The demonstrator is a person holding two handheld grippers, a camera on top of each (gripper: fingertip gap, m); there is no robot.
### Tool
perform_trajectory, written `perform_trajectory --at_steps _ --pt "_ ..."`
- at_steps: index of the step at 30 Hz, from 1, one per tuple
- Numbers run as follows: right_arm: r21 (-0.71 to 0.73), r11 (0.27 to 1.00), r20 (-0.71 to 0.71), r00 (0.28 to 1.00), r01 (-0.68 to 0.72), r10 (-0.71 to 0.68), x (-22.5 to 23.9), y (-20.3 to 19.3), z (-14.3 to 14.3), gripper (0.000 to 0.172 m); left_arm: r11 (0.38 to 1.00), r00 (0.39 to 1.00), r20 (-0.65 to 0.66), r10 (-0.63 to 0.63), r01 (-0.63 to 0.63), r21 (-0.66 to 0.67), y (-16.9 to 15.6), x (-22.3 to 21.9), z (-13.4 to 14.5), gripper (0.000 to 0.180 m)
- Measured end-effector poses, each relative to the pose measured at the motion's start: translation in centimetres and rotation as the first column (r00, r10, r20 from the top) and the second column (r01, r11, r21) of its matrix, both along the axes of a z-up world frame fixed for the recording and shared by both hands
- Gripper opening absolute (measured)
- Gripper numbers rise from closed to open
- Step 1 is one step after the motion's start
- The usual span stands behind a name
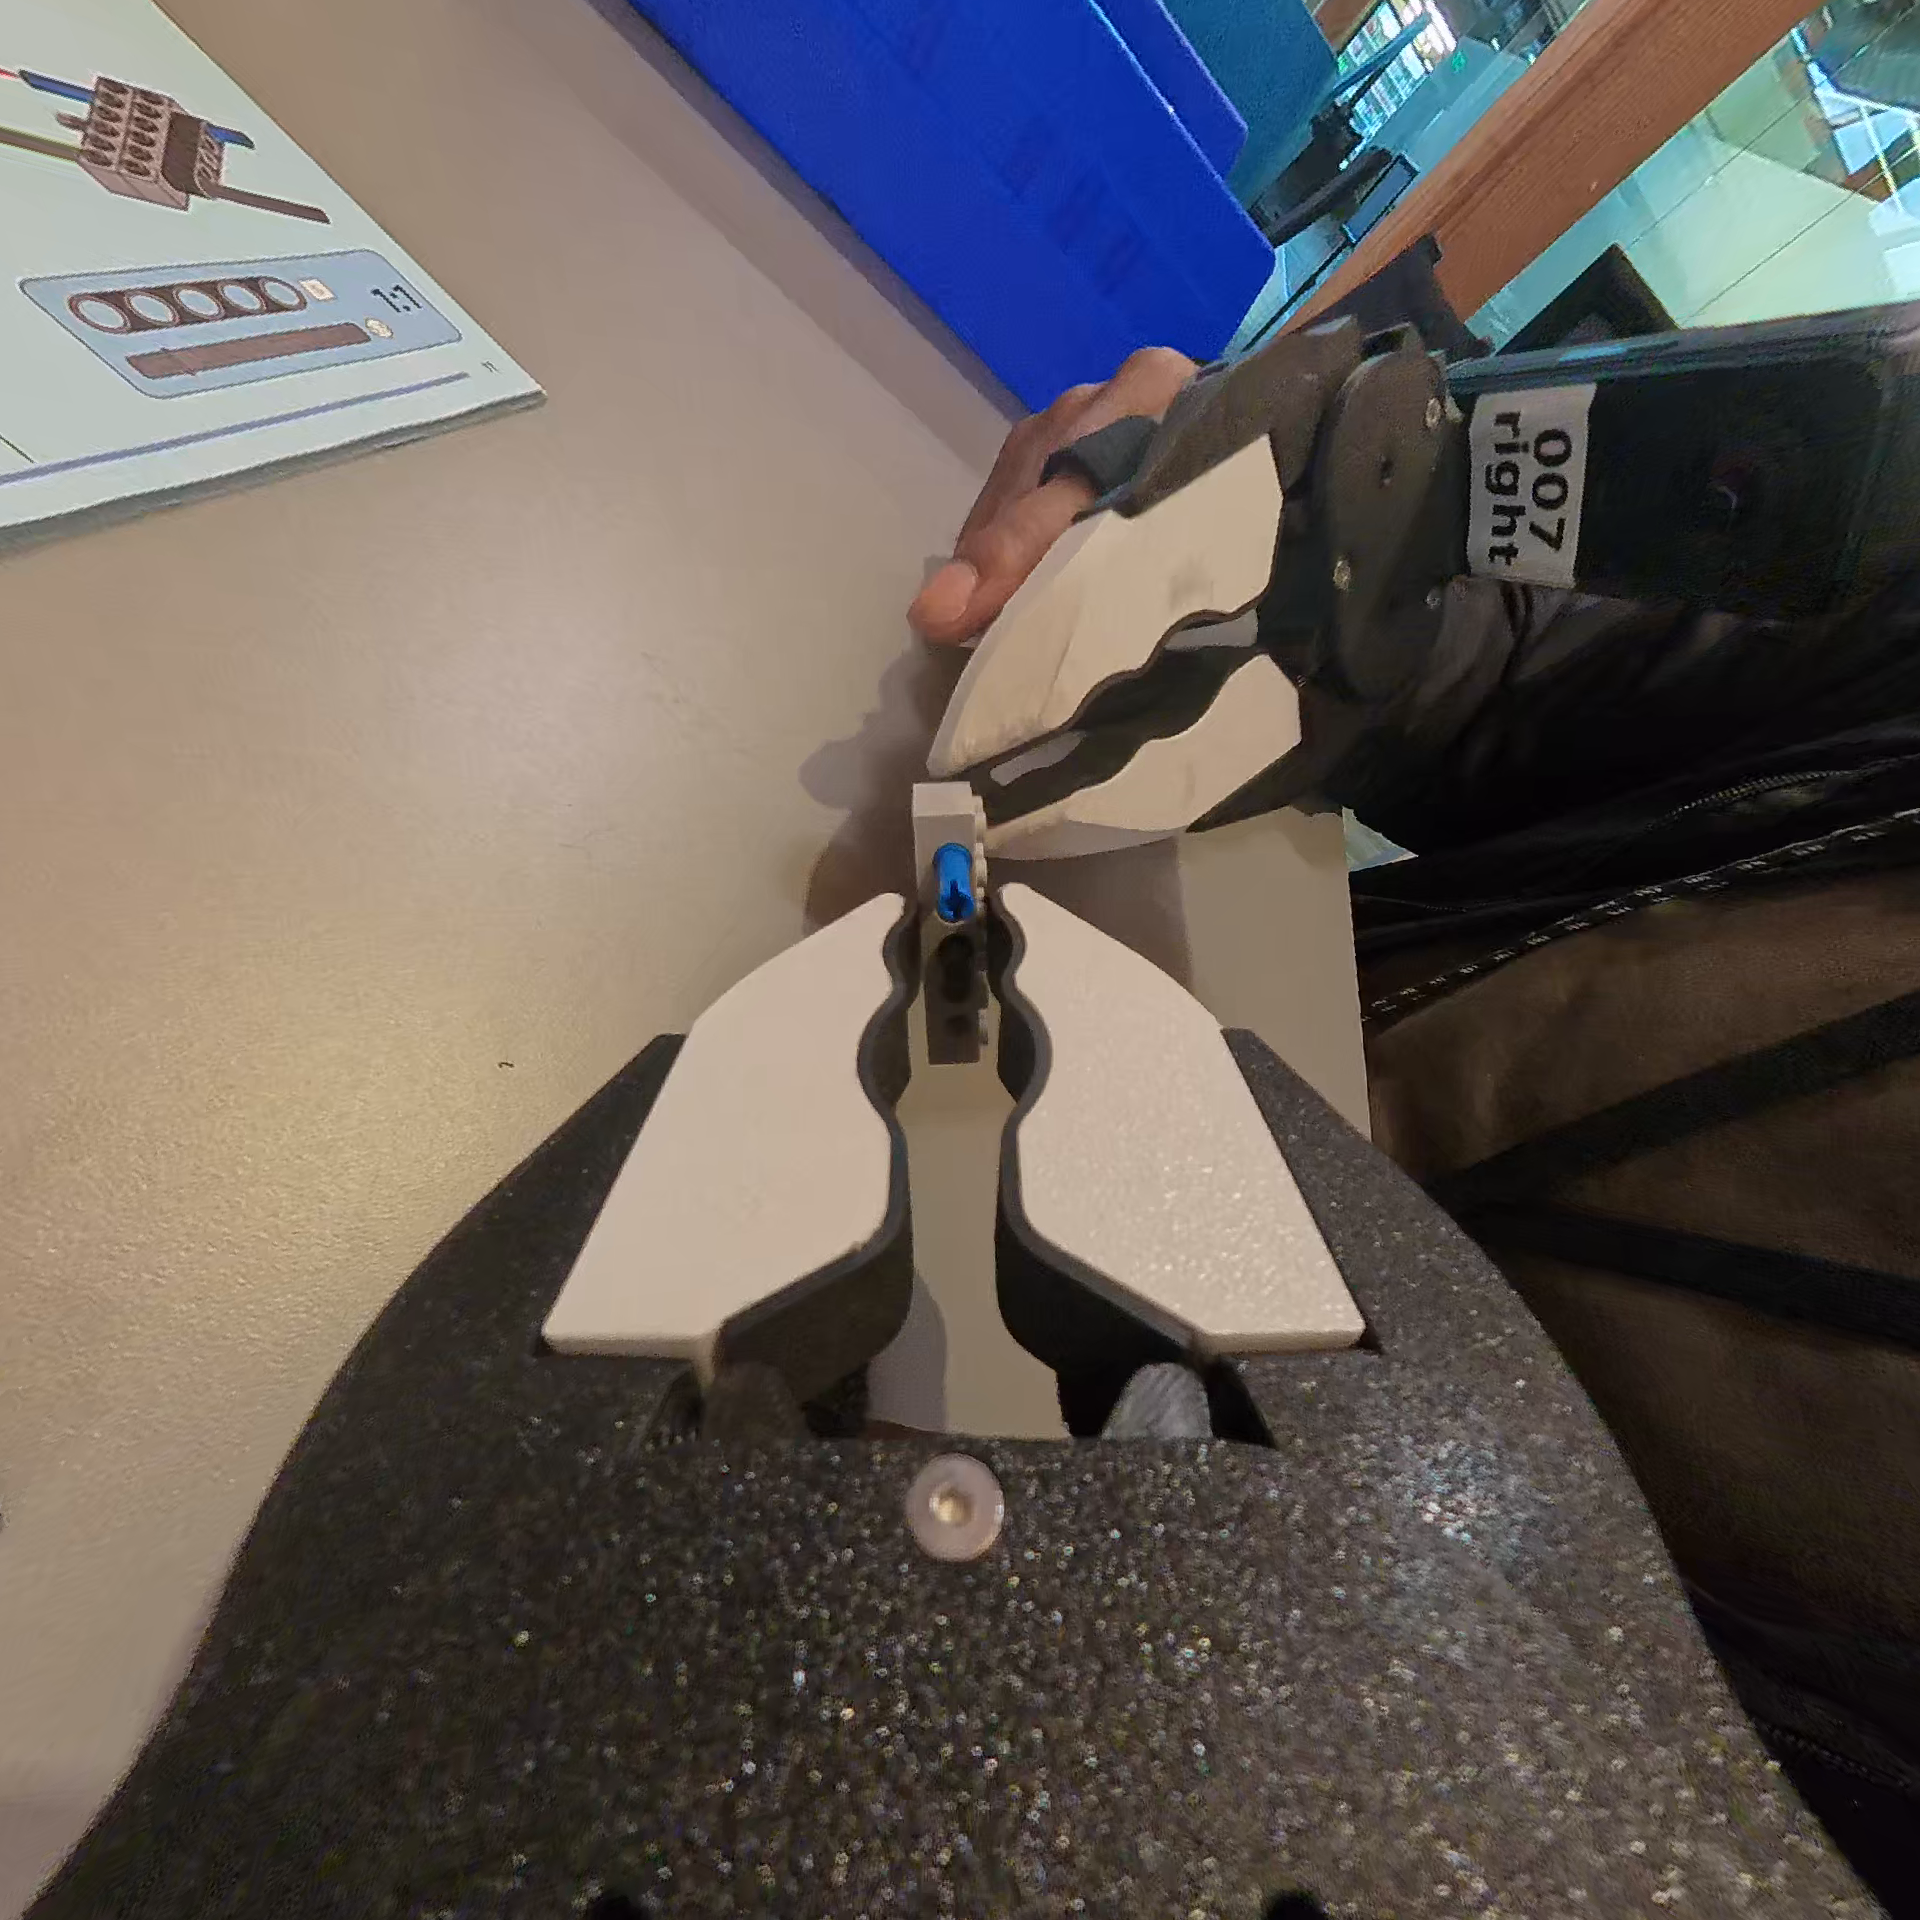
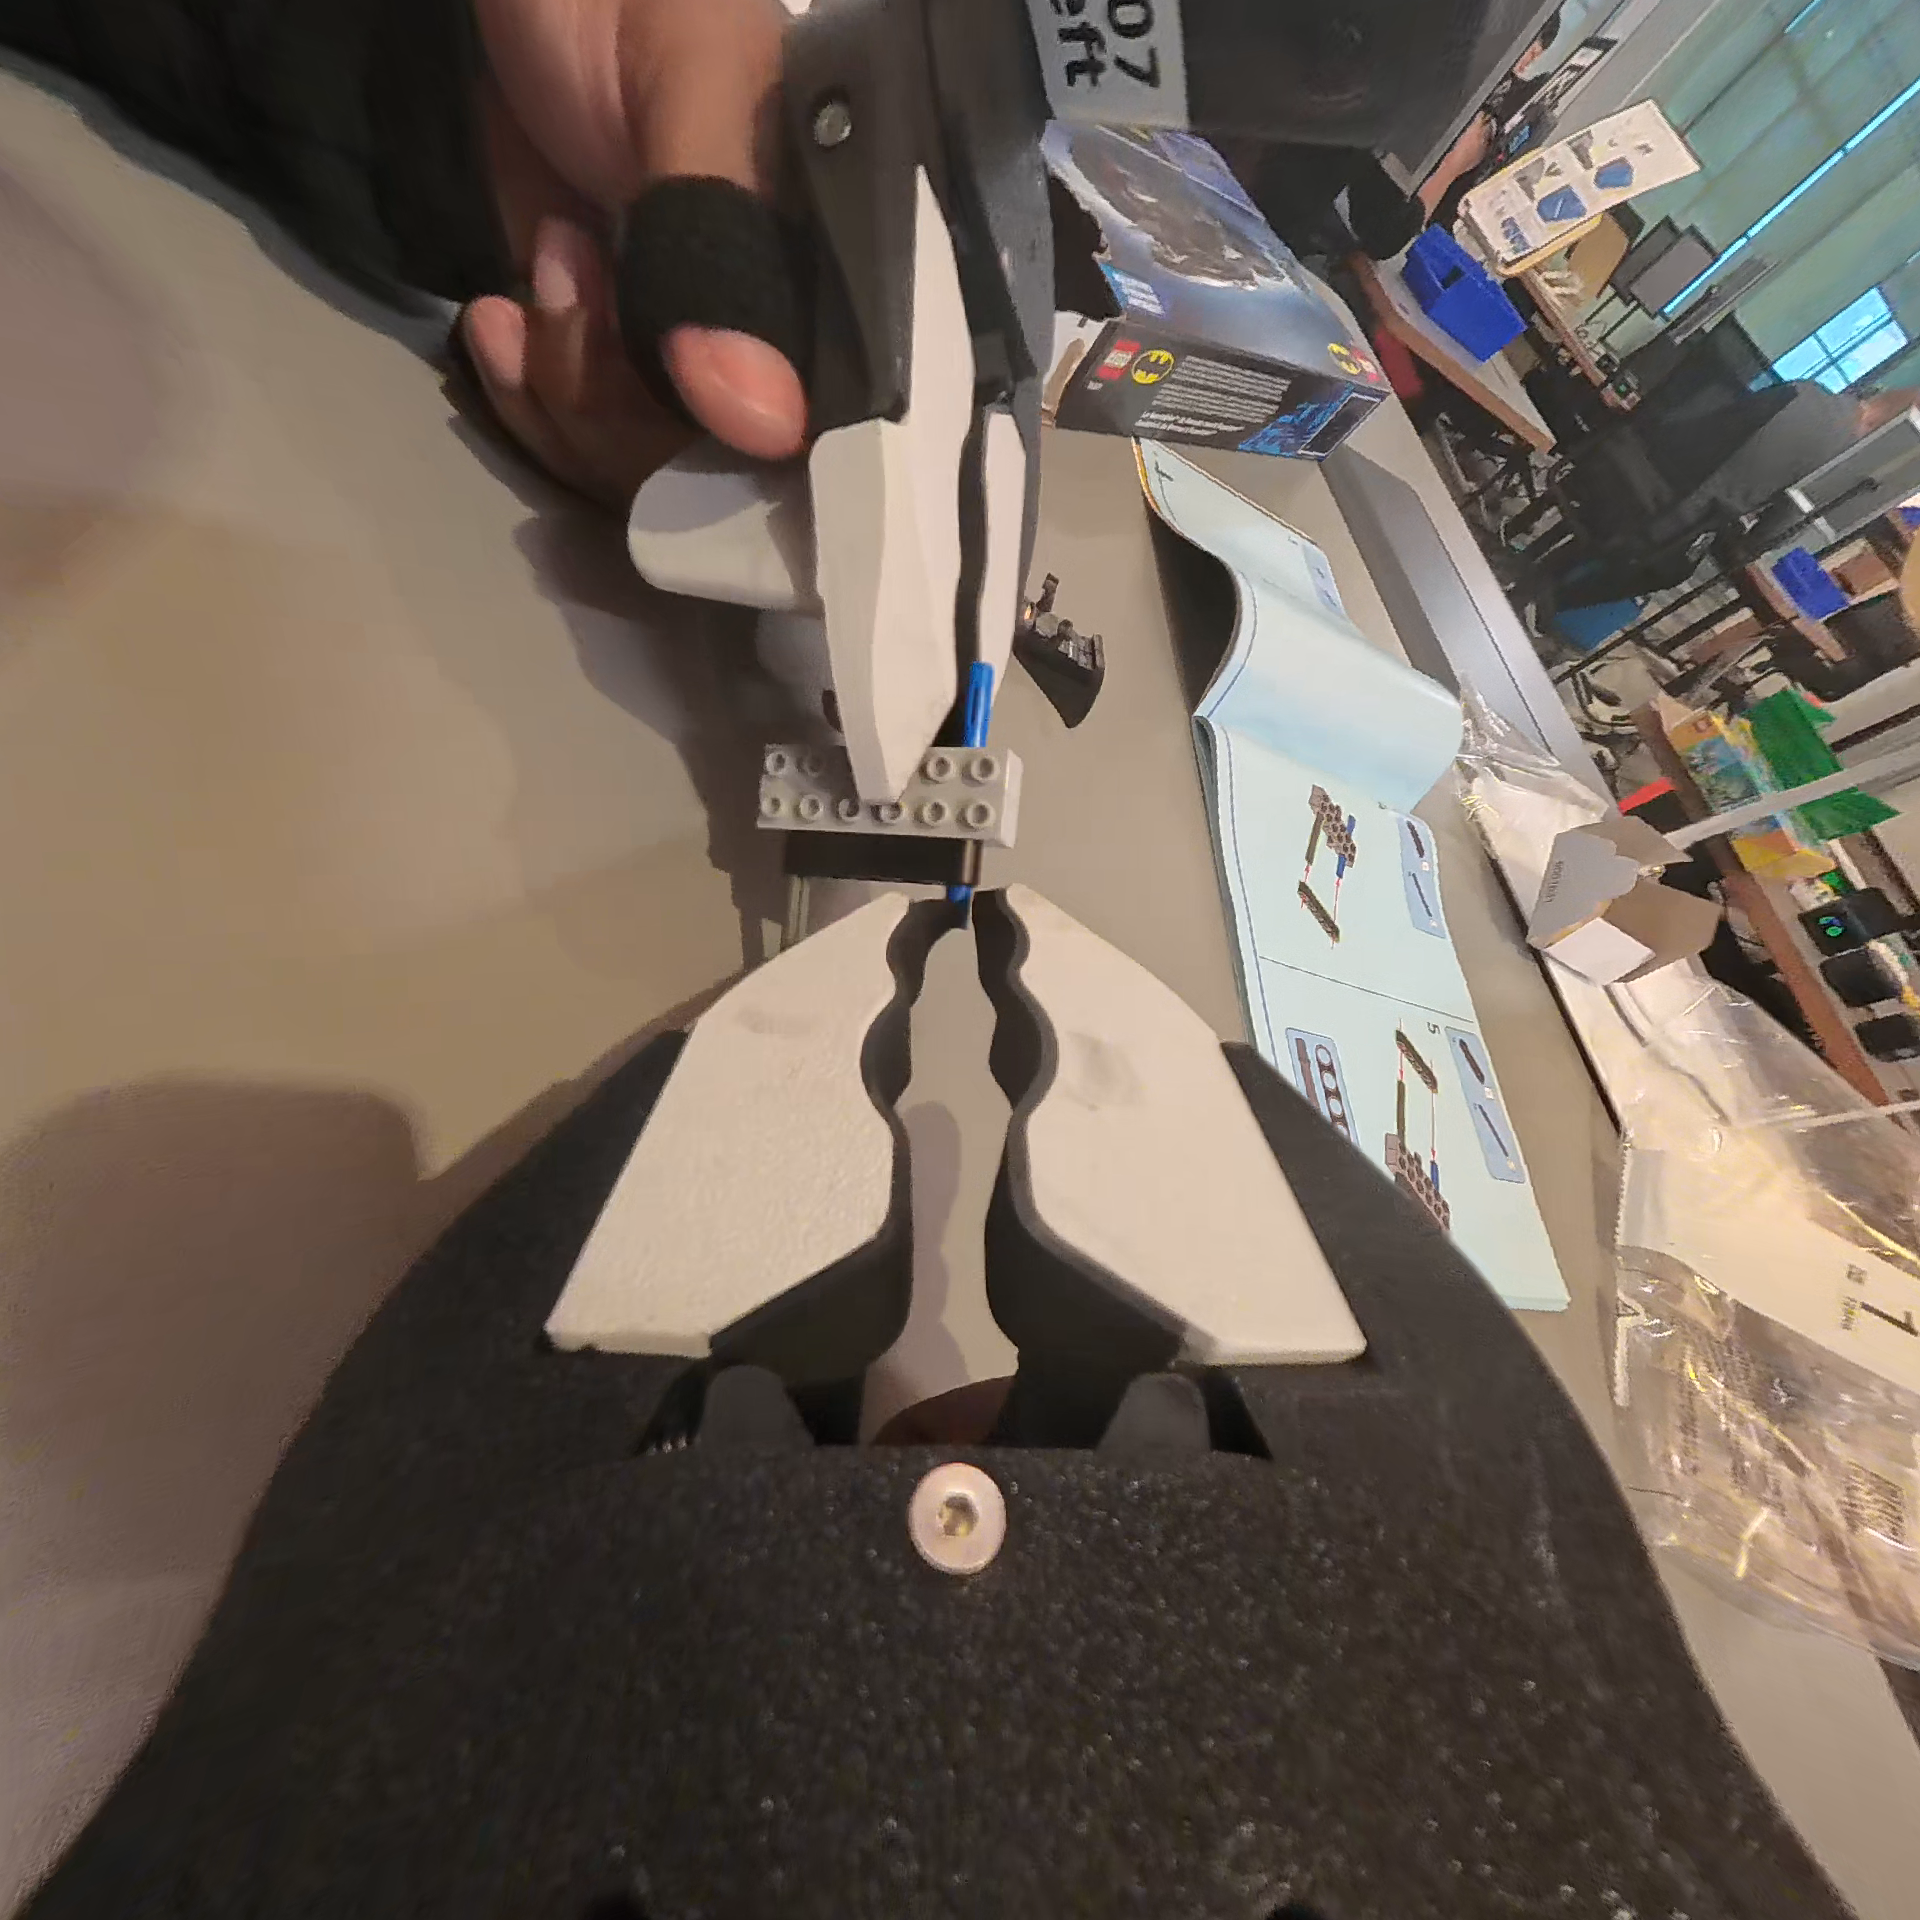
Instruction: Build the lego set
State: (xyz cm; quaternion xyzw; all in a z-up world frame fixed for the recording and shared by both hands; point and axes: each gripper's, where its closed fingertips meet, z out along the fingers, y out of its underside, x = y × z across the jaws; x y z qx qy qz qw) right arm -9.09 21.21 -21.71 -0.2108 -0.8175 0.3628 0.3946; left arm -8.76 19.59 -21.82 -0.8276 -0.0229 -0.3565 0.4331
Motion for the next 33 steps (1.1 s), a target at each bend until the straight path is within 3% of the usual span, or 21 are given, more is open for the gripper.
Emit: perform_trajectory --at_steps 8,22,27,33 --pt "0.068 0.997 -0.023 1.0 0.022 -0.02 -0.2 0.0 -0.5 0.012 1.0 1.0 0.001 0.013 -0.013 -0.001 0.1 -0.2 0.0 0.012" --pt "0.046 0.998 -0.005 0.999 0.04 -0.04 -0.4 0.2 -0.5 0.016 0.999 0.999 0.015 0.037 -0.037 0.008 0.2 -0.5 0.2 0.012" --pt "0.063 0.997 -0.002 0.999 0.037 -0.037 -0.3 0.0 -0.7 0.006 1.0 1.0 -0.004 0.004 -0.004 -0.003 0.1 0.0 -0.1 0.012" --pt "0.047 0.998 0.118 0.992 0.042 -0.048 -0.1 0.6 -1.8 0.005 1.0 0.999 -0.046 0.025 -0.025 0.008 0.2 -0.3 -0.1 0.022"
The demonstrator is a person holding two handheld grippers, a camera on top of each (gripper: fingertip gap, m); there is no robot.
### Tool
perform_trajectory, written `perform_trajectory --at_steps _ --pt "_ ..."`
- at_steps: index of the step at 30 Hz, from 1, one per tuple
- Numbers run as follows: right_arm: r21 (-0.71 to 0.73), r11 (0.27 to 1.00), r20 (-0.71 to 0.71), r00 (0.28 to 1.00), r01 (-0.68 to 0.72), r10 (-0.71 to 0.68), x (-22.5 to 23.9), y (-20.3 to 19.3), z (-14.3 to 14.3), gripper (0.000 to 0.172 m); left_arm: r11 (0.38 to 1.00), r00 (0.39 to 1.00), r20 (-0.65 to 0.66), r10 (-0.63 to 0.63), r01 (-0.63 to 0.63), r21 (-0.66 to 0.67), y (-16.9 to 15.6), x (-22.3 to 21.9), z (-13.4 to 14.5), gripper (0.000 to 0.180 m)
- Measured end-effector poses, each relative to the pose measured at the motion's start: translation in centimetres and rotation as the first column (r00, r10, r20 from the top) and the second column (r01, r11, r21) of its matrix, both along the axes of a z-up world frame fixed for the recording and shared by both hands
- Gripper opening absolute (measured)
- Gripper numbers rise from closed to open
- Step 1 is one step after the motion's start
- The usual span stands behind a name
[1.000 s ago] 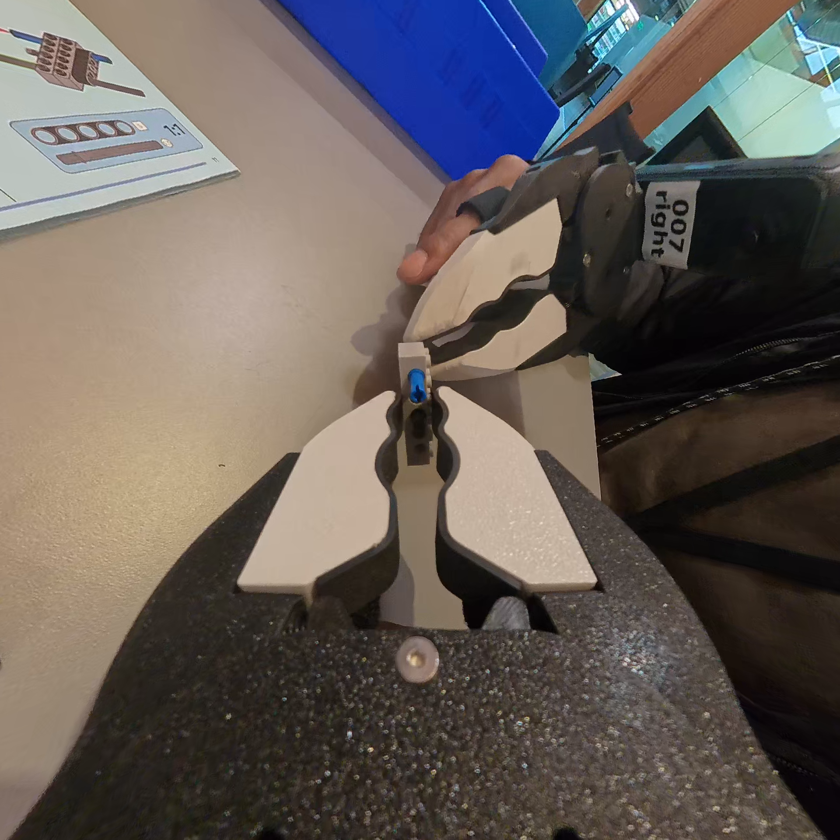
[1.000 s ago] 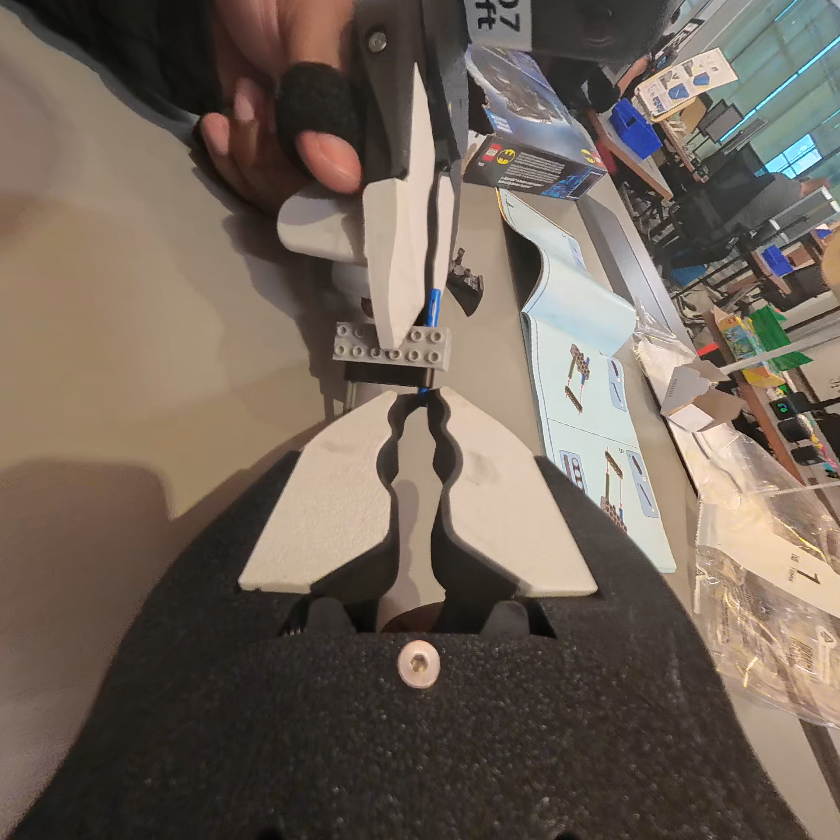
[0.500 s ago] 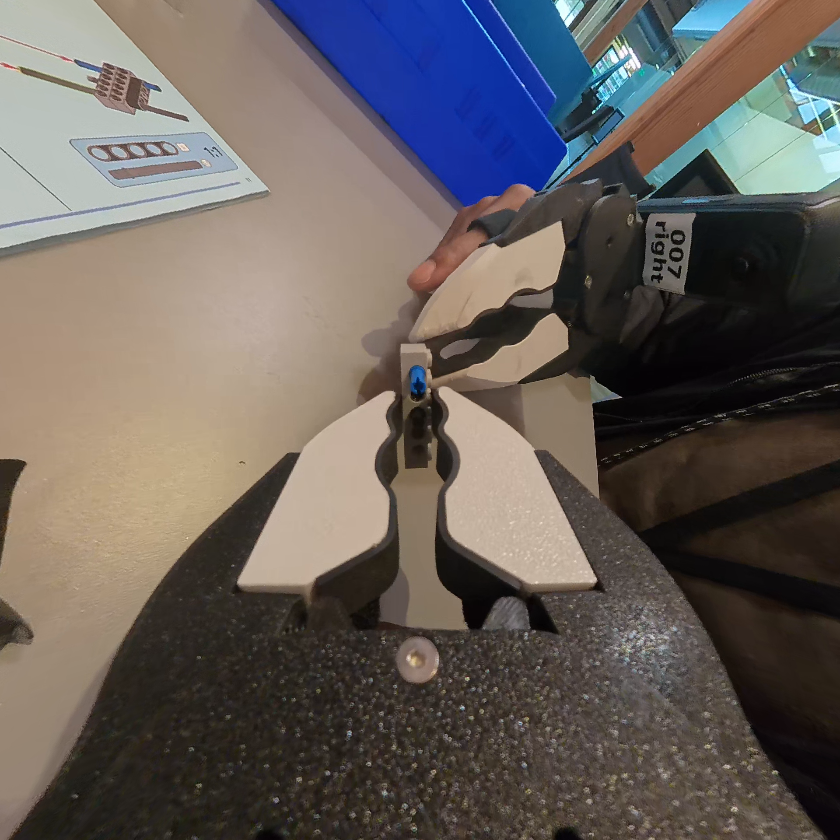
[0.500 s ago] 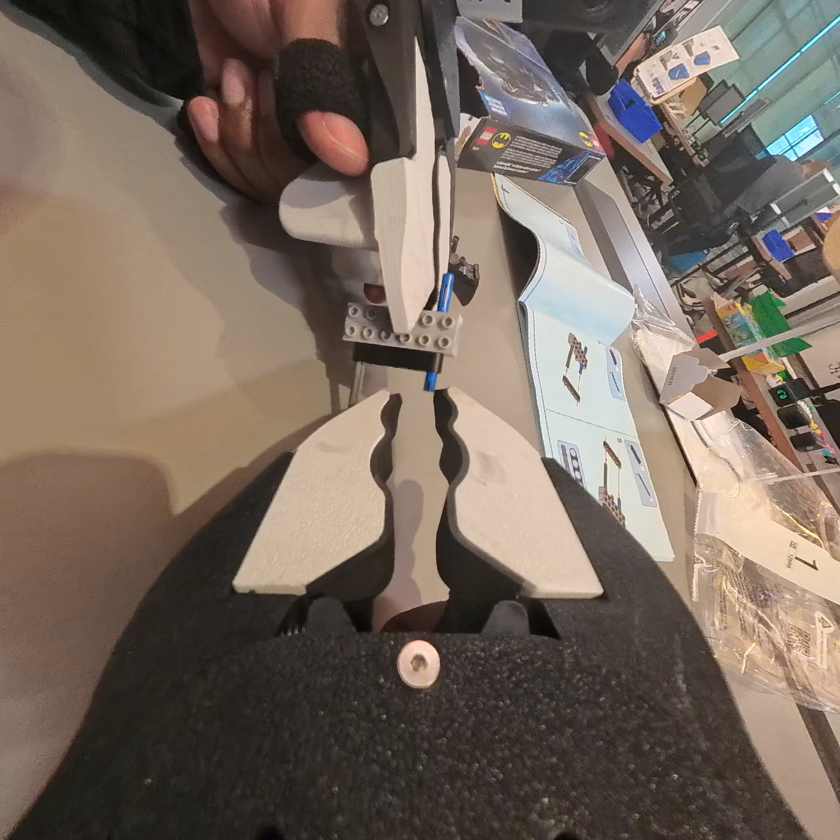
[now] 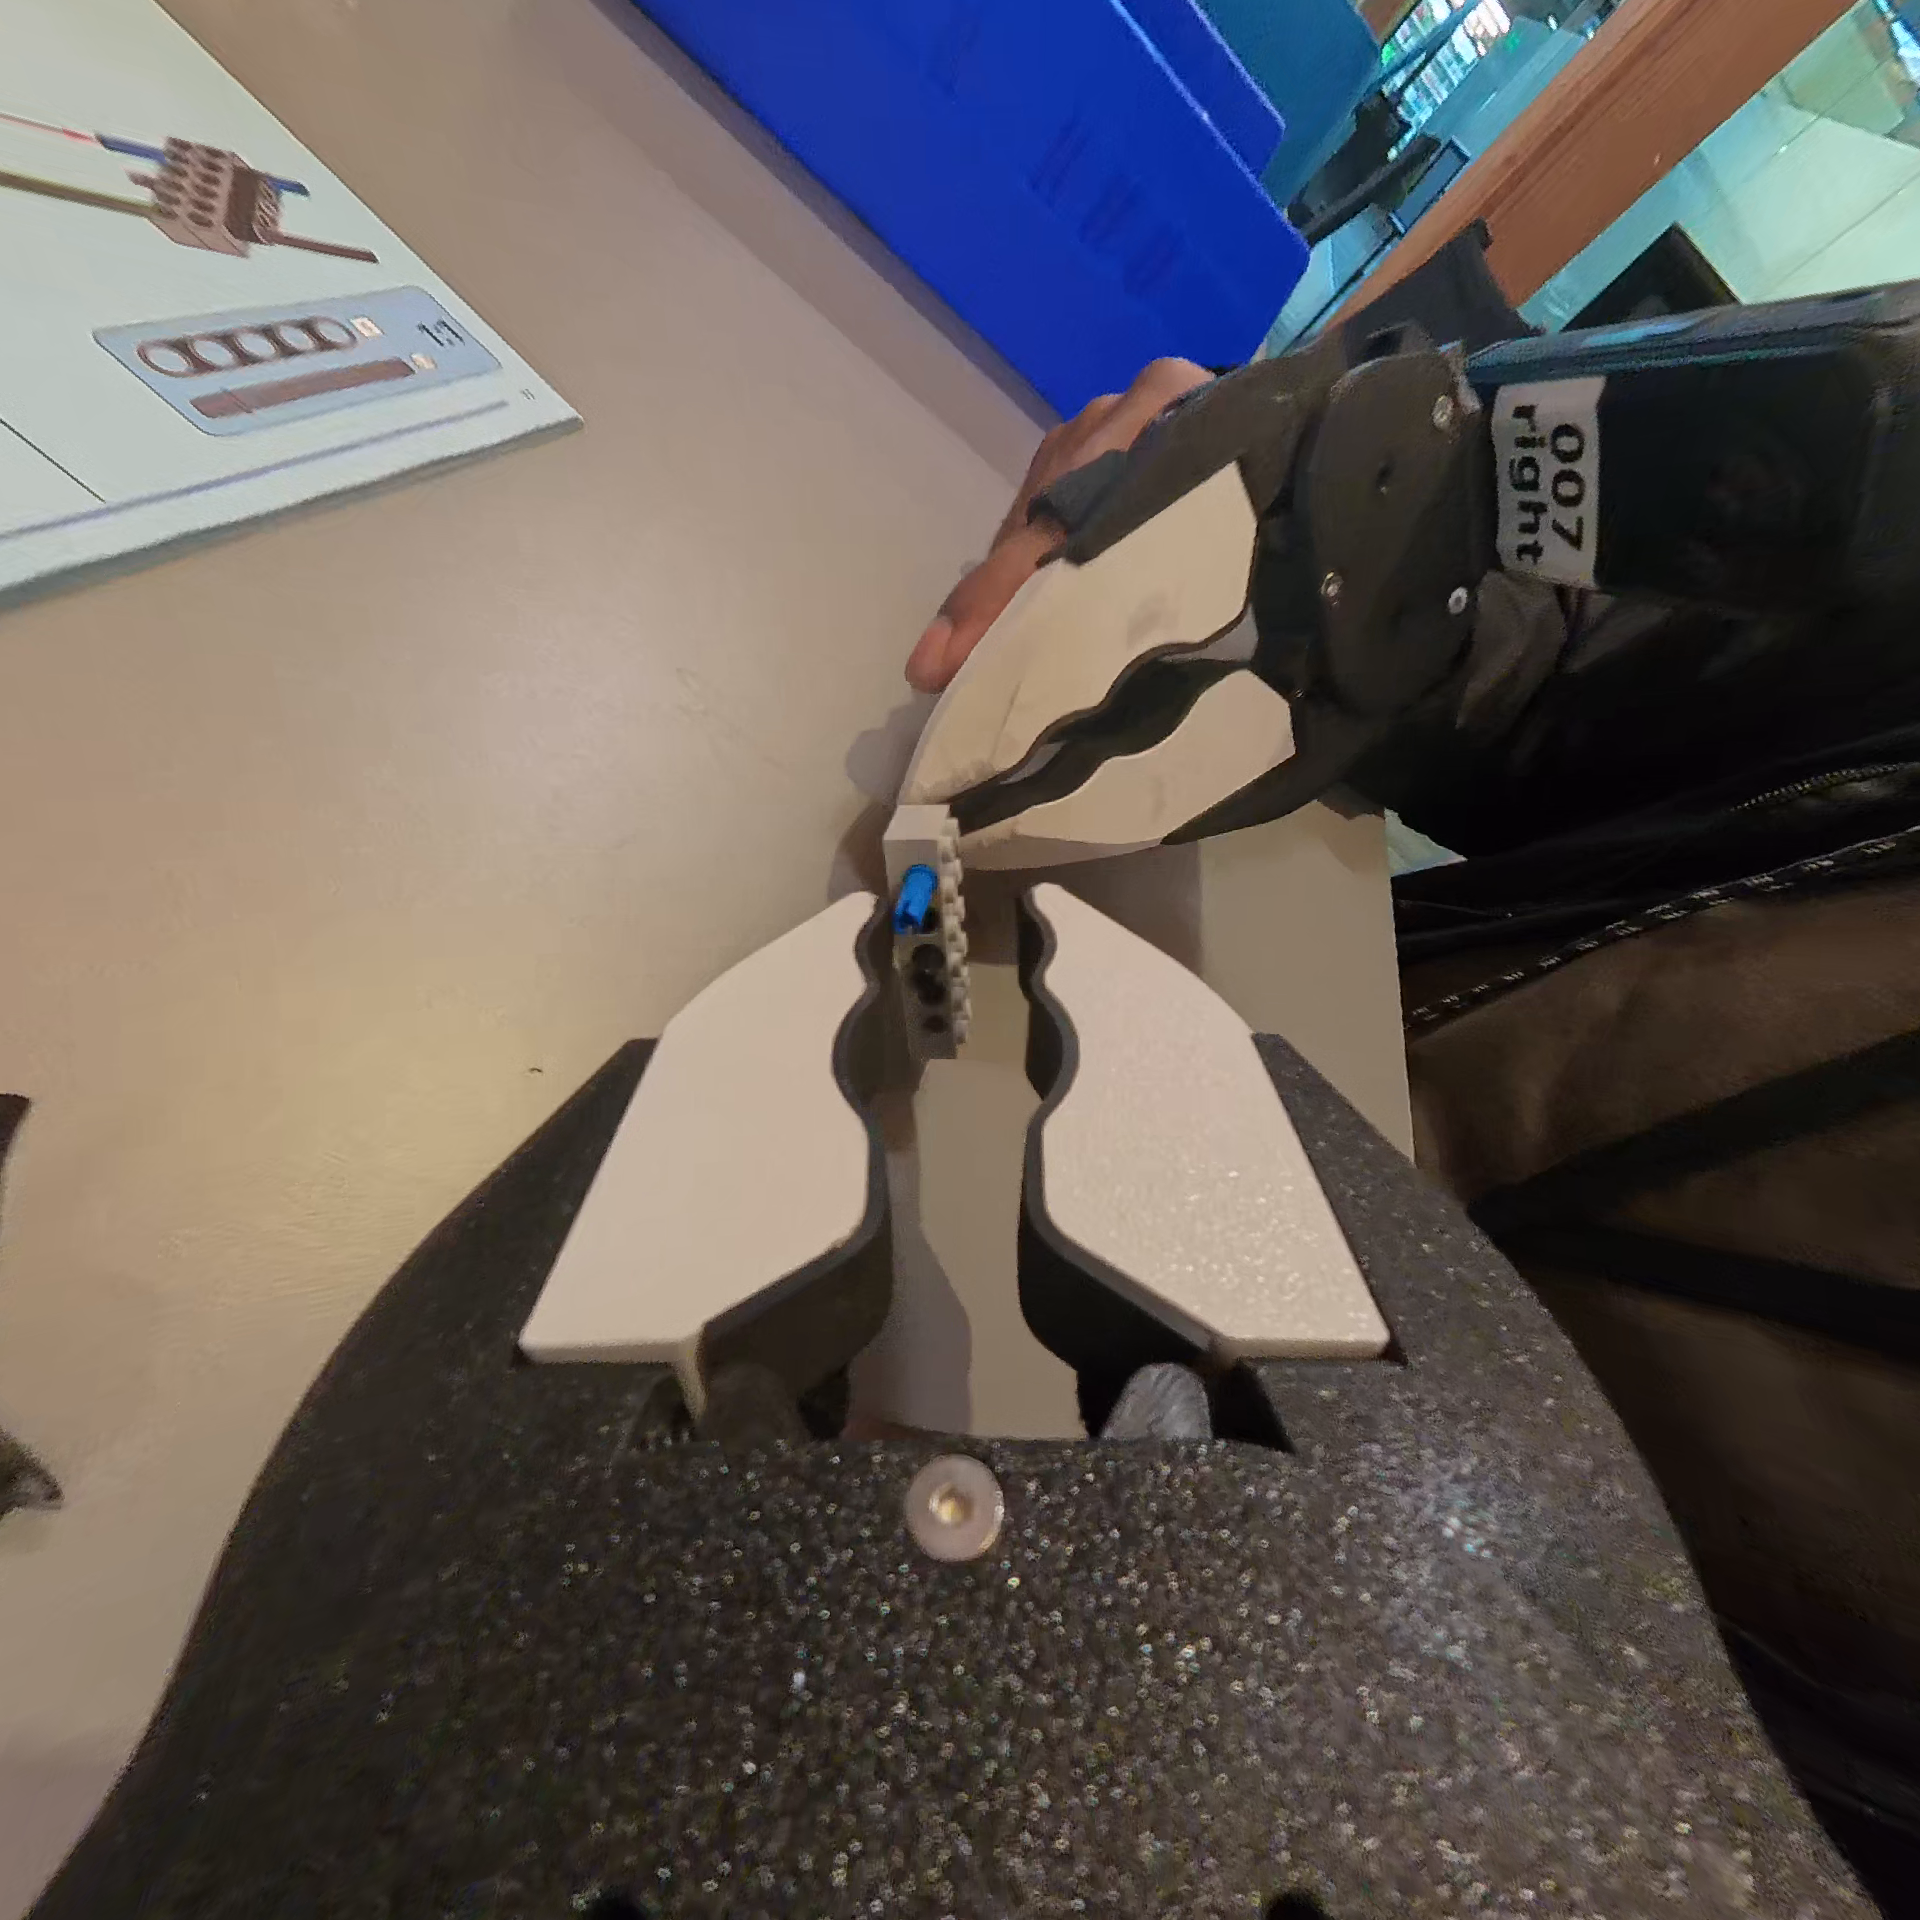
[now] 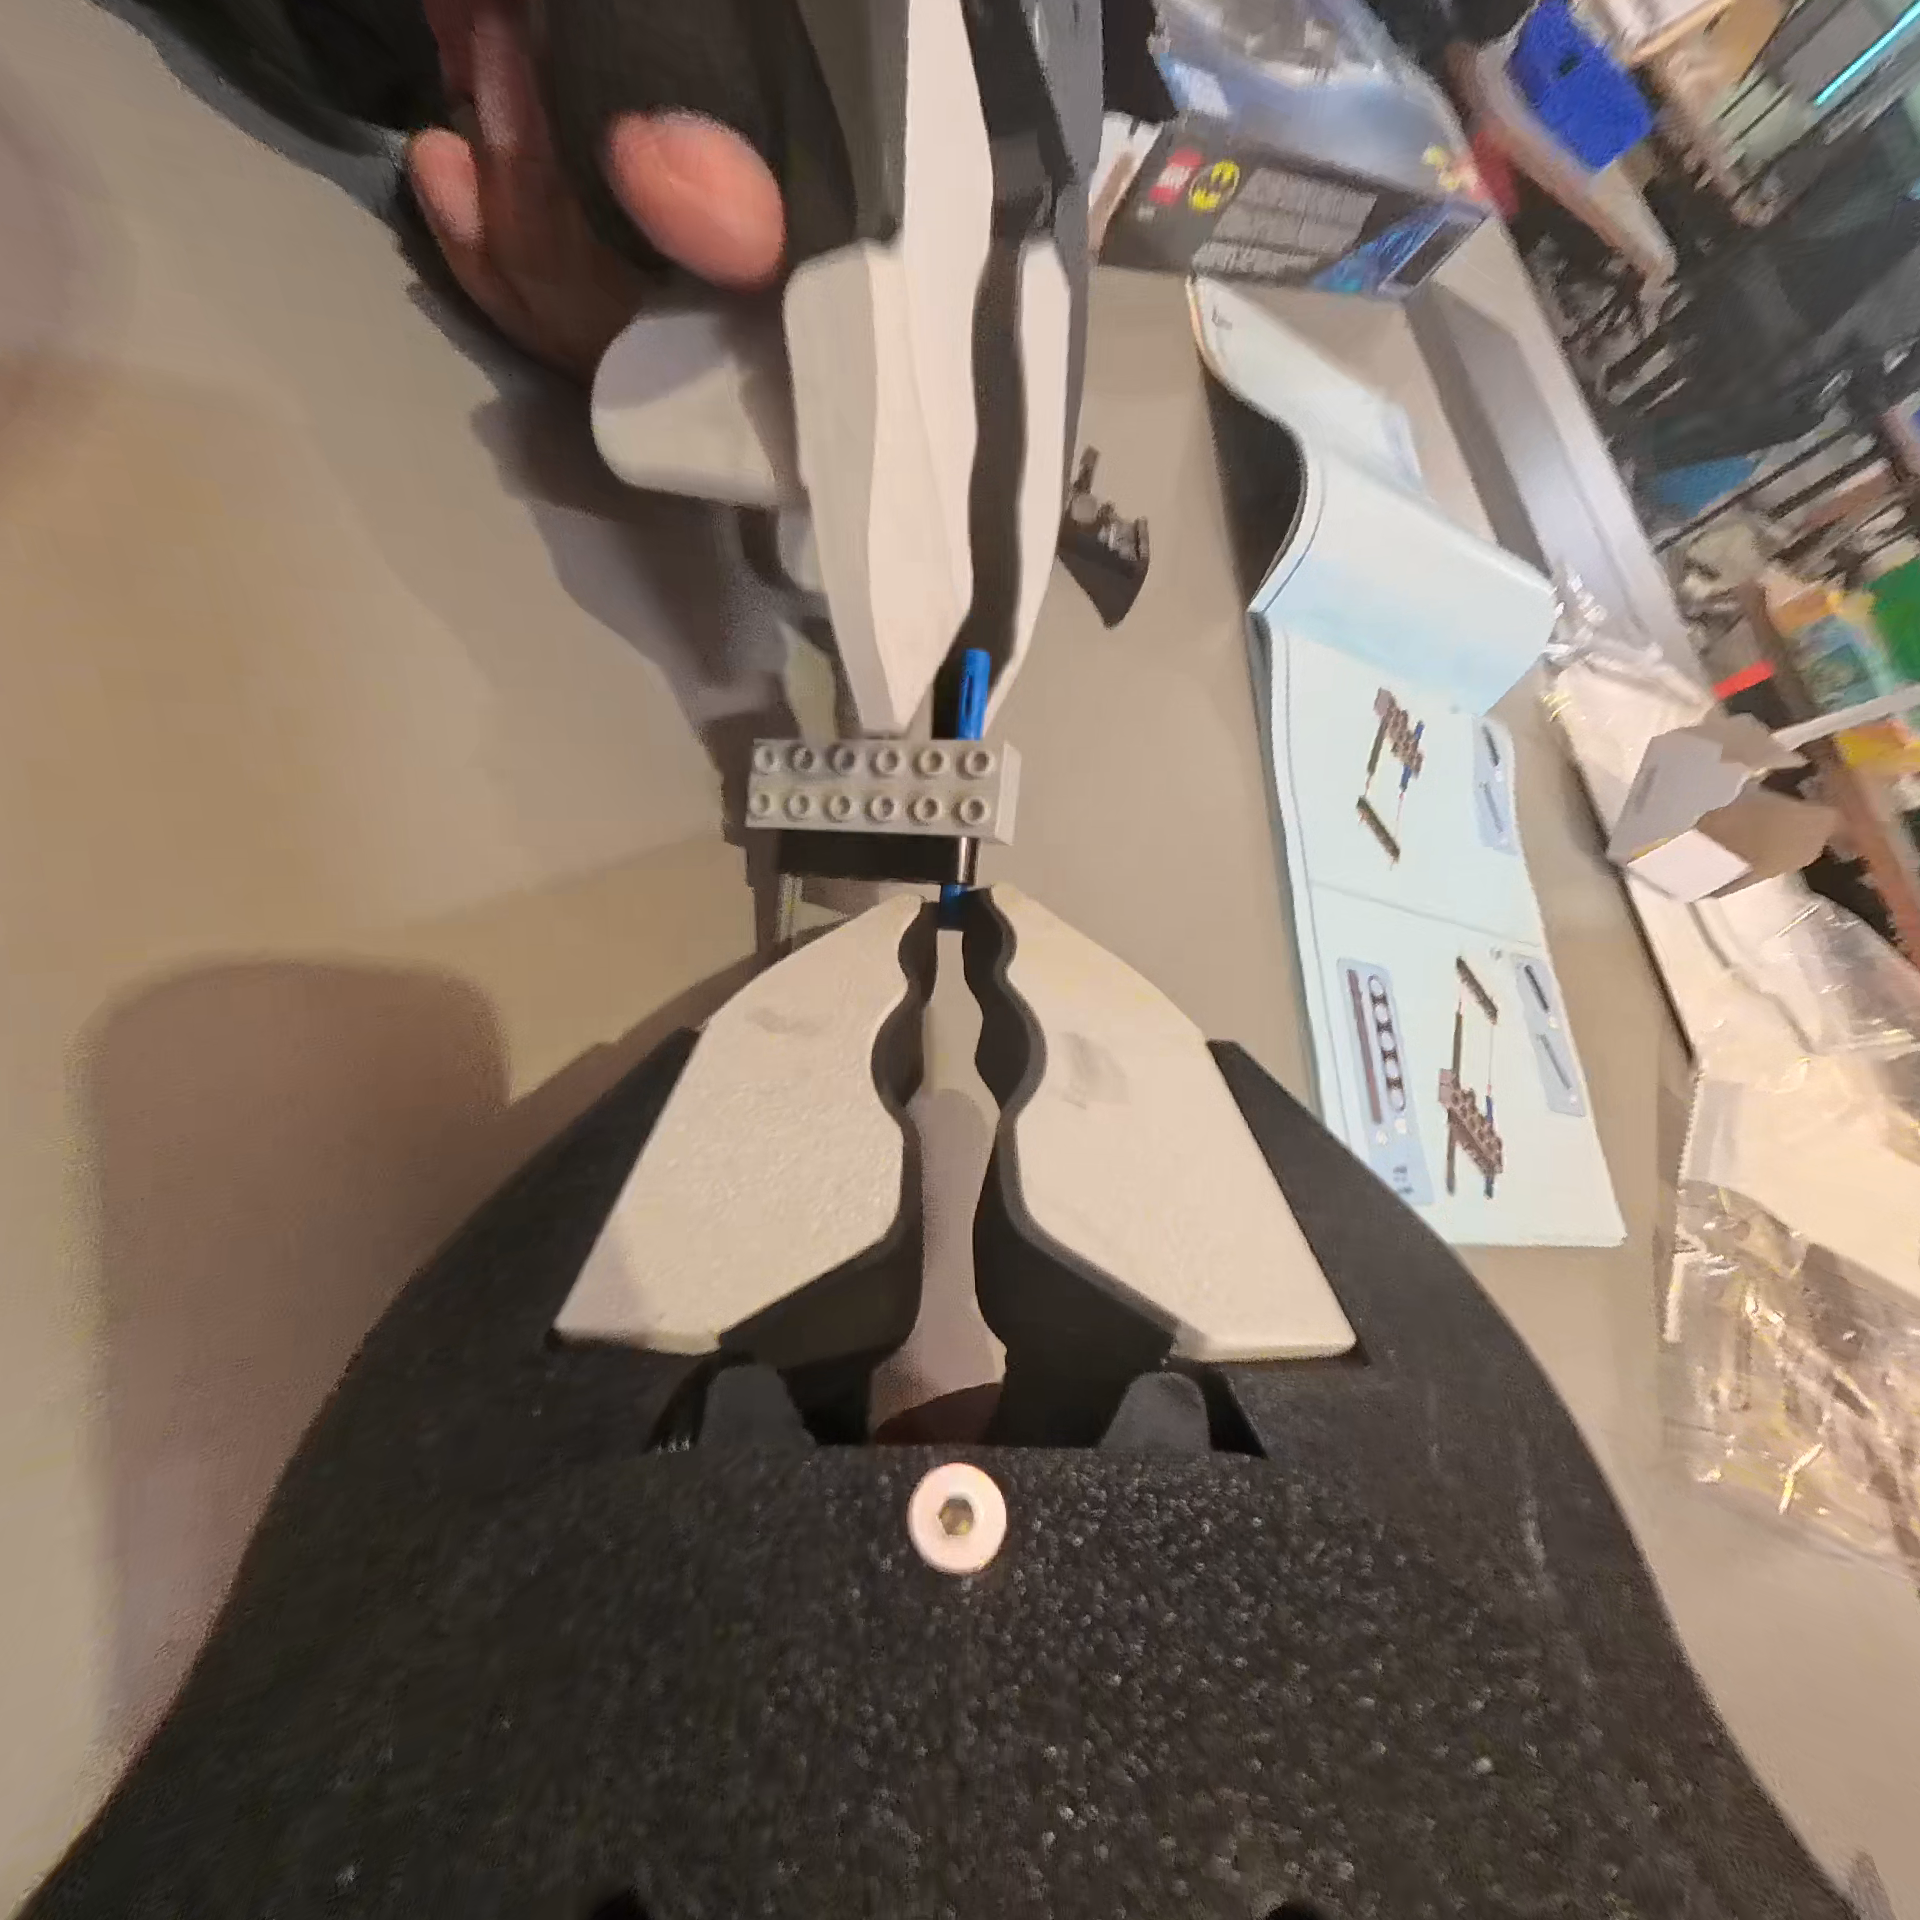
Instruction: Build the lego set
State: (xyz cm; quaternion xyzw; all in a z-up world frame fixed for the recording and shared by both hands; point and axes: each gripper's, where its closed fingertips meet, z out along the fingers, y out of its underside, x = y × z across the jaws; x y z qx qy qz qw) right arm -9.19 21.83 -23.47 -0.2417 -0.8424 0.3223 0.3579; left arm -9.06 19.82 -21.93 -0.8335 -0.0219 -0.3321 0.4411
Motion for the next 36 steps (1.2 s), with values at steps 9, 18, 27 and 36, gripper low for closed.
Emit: perform_trajectory --at_steps 9,18,27,36 --pt "0.022 0.996 0.122 0.989 0.082 -0.084 -0.2 1.6 -1.6 0.008 0.939 0.968 -0.136 0.21 -0.16 0.304 1.0 -3.6 3.9 0.038" --pt "-0.011 0.994 0.141 0.984 0.108 -0.105 -0.5 1.9 -1.5 0.014 0.872 0.947 -0.163 0.278 -0.178 0.455 1.1 -3.8 5.9 0.04" --pt "-0.09 0.977 0.257 0.952 0.195 -0.166 0.1 2.9 -1.0 0.015 0.886 0.956 -0.112 0.27 -0.2 0.419 1.1 -4.2 5.5 0.038" --pt "-0.207 0.961 0.269 0.955 0.184 -0.125 9.0 6.6 8.1 0.015 0.901 0.98 -0.075 0.186 -0.14 0.411 0.7 -3.2 5.5 0.036"
